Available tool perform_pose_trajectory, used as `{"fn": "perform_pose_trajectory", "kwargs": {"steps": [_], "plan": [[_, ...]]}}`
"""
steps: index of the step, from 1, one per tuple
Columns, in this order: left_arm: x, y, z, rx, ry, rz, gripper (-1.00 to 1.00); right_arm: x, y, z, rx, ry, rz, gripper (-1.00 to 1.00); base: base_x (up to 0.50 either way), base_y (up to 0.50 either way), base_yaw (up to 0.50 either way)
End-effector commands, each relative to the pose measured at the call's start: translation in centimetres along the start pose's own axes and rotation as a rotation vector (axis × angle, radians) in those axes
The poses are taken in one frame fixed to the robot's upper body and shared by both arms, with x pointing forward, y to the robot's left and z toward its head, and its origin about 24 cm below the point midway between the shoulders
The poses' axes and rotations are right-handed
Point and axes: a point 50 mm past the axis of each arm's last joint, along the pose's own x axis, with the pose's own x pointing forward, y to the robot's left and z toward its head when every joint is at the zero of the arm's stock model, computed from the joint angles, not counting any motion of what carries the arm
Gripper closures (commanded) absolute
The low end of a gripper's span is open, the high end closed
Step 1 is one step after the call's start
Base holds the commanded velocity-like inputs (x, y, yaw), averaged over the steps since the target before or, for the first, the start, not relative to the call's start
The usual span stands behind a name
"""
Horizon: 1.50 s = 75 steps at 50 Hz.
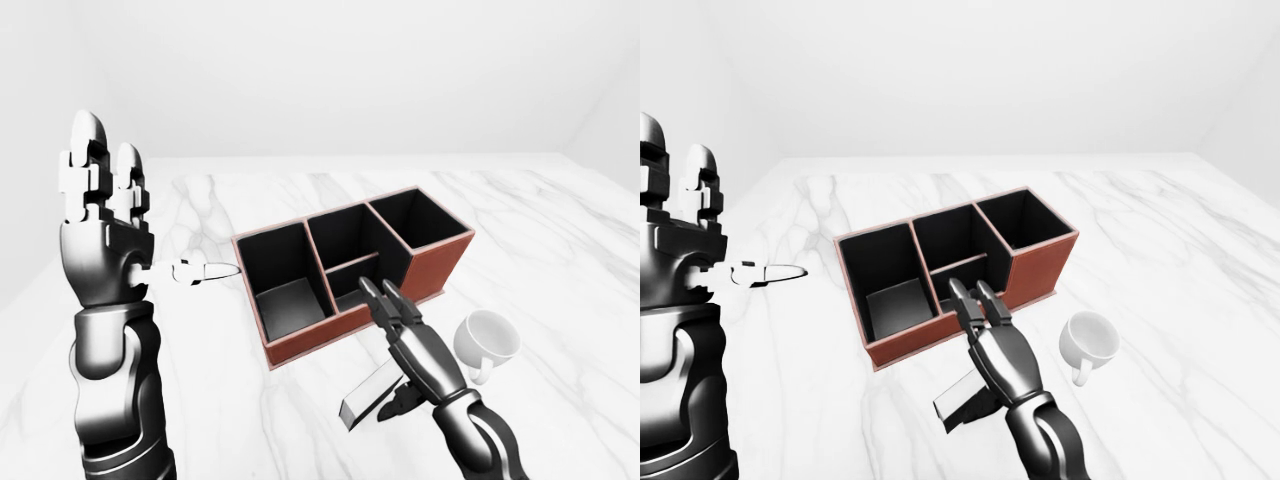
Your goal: Pick up the book and place it in the front compartment of the caddy.
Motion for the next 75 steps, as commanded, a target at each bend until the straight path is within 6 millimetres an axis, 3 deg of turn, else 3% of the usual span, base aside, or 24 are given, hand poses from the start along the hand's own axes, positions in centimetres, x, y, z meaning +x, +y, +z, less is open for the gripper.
{"fn": "perform_pose_trajectory", "kwargs": {"steps": [1, 48, 75], "plan": [[0.0, 0.0, 0.0, 0.0, 0.001, 0.0, -1.0, 0.1, 0.7, -0.3, -0.002, 0.013, 0.016, -1.0, 0.0, 0.0, 0.0], [0.1, 0.0, 0.2, 0.0, -0.008, 0.002, -1.0, 0.7, 2.6, -1.9, -0.02, 0.07, 0.053, -1.0, 0.0, 0.0, 0.0], [0.1, 0.0, 0.2, -0.001, -0.011, -0.001, -1.0, 0.8, 3.6, -1.5, -0.028, 0.052, 0.076, -1.0, 0.0, 0.0, 0.0]]}}
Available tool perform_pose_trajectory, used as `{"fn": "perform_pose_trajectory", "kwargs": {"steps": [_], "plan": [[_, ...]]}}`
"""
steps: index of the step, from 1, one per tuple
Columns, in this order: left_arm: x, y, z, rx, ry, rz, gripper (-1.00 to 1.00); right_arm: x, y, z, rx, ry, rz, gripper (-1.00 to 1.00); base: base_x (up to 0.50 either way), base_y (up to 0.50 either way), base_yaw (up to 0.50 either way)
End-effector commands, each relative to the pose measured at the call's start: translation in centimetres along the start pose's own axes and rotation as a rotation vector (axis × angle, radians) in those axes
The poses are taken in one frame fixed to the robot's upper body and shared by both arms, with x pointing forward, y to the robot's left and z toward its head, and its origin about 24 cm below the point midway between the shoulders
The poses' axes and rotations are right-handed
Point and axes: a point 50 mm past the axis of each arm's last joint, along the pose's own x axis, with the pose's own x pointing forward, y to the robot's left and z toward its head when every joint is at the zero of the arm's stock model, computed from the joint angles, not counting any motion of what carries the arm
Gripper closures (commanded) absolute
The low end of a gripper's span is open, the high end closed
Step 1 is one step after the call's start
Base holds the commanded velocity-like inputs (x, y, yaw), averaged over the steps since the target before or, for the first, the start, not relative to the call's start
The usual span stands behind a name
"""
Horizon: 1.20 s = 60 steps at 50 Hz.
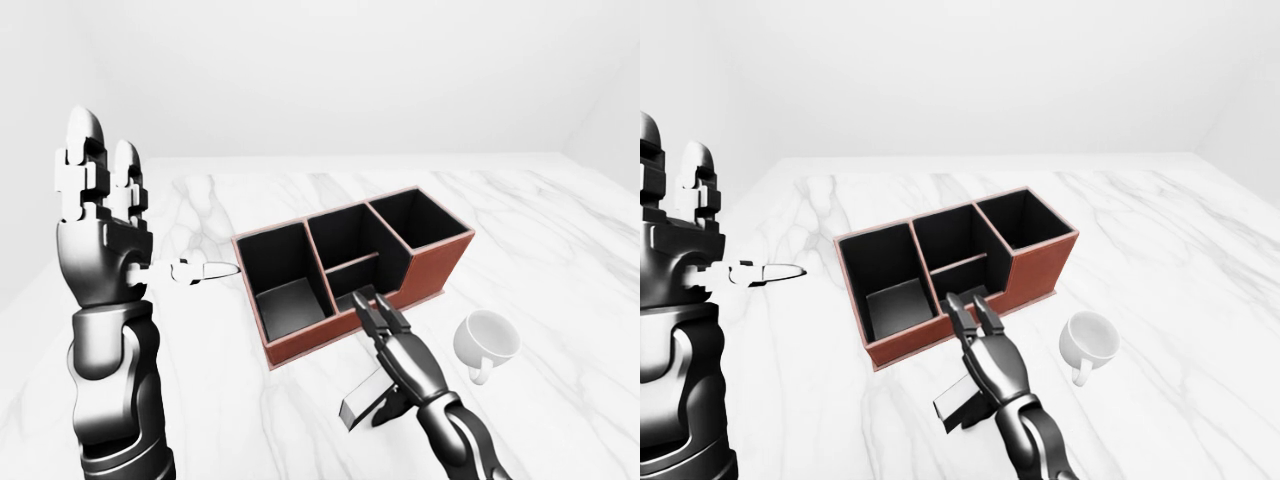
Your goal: Pick up the book and place it in the front compartment of the caddy.
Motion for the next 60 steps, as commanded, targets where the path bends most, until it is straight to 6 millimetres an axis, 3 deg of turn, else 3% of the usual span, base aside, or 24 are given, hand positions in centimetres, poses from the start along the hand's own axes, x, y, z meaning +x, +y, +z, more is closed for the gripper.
{"fn": "perform_pose_trajectory", "kwargs": {"steps": [1, 60], "plan": [[0.0, 0.0, 0.0, -0.001, 0.001, -0.001, -1.0, 0.2, 0.5, 0.0, -0.004, -0.005, 0.01, -1.0, 0.0, 0.0, 0.0], [0.0, 0.0, 0.0, -0.001, -0.001, 0.0, -1.0, -0.3, 2.3, 0.0, -0.006, -0.005, 0.049, -1.0, 0.0, 0.0, 0.0]]}}
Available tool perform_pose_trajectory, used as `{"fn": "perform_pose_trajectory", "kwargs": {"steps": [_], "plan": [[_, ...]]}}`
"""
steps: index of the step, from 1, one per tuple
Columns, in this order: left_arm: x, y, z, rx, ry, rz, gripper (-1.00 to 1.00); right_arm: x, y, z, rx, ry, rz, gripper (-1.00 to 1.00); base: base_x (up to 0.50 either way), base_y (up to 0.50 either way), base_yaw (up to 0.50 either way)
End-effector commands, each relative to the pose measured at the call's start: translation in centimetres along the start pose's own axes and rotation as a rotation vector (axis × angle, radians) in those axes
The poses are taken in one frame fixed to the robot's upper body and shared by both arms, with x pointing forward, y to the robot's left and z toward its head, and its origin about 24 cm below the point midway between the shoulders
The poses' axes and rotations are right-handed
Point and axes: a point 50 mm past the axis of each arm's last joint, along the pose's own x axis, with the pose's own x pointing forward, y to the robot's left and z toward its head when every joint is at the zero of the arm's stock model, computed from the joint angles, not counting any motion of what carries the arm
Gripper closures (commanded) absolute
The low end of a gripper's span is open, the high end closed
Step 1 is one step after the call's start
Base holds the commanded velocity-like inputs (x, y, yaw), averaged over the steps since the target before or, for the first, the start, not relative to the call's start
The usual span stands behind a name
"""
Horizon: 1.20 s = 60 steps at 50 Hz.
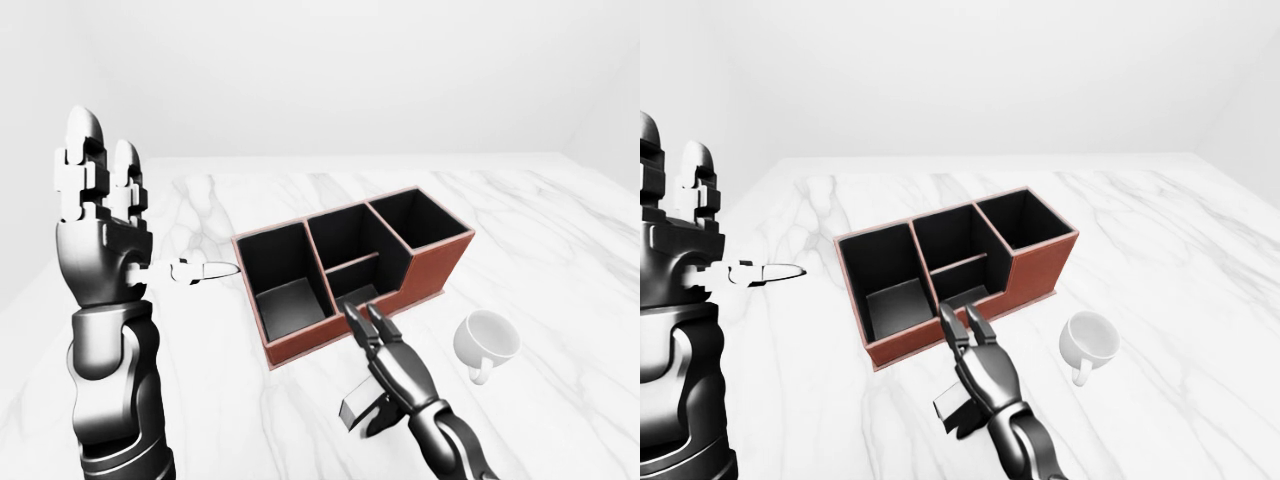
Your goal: Pick up the book and place it in the front compartment of the caddy.
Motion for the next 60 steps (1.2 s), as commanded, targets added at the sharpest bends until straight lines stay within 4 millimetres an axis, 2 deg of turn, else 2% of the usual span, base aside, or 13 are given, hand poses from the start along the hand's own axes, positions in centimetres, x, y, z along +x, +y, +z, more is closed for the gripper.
{"fn": "perform_pose_trajectory", "kwargs": {"steps": [1, 26, 27, 28, 29, 45, 60], "plan": [[0.0, 0.0, 0.0, 0.0, -0.002, 0.001, -1.0, -0.1, 0.6, -0.2, 0.002, 0.007, 0.011, -1.0, 0.0, 0.0, 0.0], [0.0, 0.0, -0.1, -0.001, 0.004, 0.001, -1.0, -0.1, 1.3, -0.6, 0.009, 0.022, 0.026, -1.0, 0.0, 0.0, 0.0], [0.0, 0.0, -0.1, -0.001, 0.004, 0.001, -1.0, -0.1, 1.3, -0.6, 0.01, 0.022, 0.025, -0.62, 0.0, 0.0, 0.0], [0.0, 0.0, -0.1, 0.0, 0.006, 0.001, -1.0, -0.1, 1.2, -0.6, 0.015, 0.021, 0.027, 0.25, 0.0, 0.0, 0.0], [0.0, 0.0, -0.1, 0.0, 0.004, 0.002, -1.0, -0.1, 1.2, -0.5, 0.018, 0.02, 0.028, 1.0, 0.0, 0.0, 0.0], [0.1, 0.1, 0.1, -0.001, -0.005, 0.005, -1.0, -0.2, 0.7, 0.1, 0.017, -0.007, 0.022, 1.0, 0.0, 0.0, 0.0], [0.1, 0.3, 0.1, -0.001, -0.006, 0.01, -1.0, 0.3, -2.4, 1.4, 0.006, -0.067, -0.036, 1.0, 0.0, 0.0, 0.0]]}}
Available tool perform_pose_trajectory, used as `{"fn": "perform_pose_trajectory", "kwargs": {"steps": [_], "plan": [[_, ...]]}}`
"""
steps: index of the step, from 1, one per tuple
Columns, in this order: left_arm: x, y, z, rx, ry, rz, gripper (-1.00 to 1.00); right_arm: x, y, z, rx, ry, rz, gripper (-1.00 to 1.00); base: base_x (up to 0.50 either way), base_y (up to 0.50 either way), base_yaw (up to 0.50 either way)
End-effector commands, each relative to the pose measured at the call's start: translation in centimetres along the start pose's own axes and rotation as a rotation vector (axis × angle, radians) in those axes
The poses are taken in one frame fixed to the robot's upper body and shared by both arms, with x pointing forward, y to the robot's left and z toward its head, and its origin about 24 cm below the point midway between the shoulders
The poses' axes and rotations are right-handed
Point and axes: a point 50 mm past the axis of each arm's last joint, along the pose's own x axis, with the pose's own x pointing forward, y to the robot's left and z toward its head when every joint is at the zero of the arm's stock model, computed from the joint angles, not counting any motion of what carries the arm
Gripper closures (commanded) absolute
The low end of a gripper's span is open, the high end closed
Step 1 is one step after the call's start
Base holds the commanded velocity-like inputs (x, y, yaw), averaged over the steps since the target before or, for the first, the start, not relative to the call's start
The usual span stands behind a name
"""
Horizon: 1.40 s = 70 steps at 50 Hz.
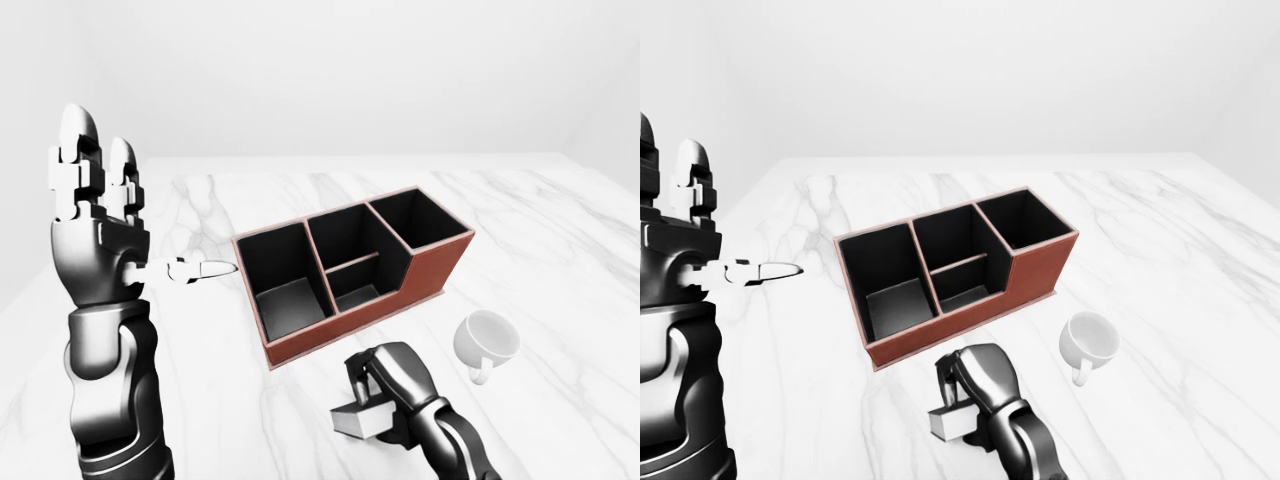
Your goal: Pick up the book and place it in the front compartment of the caddy.
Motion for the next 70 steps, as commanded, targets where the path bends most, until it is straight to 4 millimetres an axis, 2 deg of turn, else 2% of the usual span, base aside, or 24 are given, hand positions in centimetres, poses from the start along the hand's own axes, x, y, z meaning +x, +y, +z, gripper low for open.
{"fn": "perform_pose_trajectory", "kwargs": {"steps": [1, 16, 27, 70], "plan": [[0.1, 0.1, 0.0, 0.0, -0.002, 0.004, -1.0, 0.3, -2.5, 1.0, 0.006, -0.049, -0.076, 1.0, 0.0, 0.0, 0.0], [0.1, 0.2, 0.2, -0.001, -0.012, 0.008, -1.0, 0.7, -5.1, 1.5, -0.011, -0.056, -0.121, 1.0, 0.0, 0.0, 0.0], [0.1, 0.2, 0.1, -0.001, -0.005, 0.007, -1.0, 1.1, -7.5, 2.7, -0.029, -0.08, -0.154, 1.0, 0.0, 0.0, 0.0], [0.2, 0.4, 0.2, -0.004, -0.011, 0.013, -1.0, 2.0, -12.2, 4.4, -0.072, -0.111, -0.233, 1.0, 0.0, 0.0, 0.0]]}}
